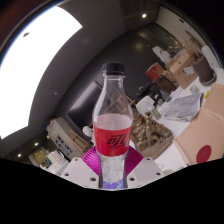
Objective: Pour water
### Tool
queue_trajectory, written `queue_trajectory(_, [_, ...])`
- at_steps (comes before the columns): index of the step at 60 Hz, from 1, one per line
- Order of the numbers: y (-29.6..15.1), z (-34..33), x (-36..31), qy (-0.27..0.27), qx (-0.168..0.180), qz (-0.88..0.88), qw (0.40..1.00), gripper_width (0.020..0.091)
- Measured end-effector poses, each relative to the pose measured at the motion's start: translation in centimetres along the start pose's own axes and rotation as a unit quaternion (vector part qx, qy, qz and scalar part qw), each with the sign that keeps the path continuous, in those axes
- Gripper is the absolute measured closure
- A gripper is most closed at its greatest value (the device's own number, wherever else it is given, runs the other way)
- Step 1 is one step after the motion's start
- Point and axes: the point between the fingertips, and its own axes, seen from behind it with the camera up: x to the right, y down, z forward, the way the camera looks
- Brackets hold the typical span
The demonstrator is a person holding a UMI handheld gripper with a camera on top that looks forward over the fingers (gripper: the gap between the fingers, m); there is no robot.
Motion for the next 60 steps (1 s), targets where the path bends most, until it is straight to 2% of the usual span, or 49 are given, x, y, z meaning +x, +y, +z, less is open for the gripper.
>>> queue_trajectory(8, [-4.8,-1.3,6.6,0.052,0.023,-0.158,0.986,0.0838])
queue_trajectory(17, [-6.0,-2.3,16.8,0.121,-0.004,-0.274,0.954,0.0839])
queue_trajectory(30, [-2.1,-2.8,28.0,0.167,-0.07,-0.31,0.933,0.0838])
queue_trajectory(39, [0.6,-3.3,31.4,0.177,-0.098,-0.326,0.923,0.0838])
queue_trajectory(45, [2.2,-3.8,32.6,0.178,-0.111,-0.327,0.921,0.0837])
queue_trajectory(51, [2.3,-3.7,32.4,0.173,-0.097,-0.342,0.919,0.0832])
queue_trajectory(60, [2.1,-4.0,32.2,0.184,-0.09,-0.34,0.918,0.0669])
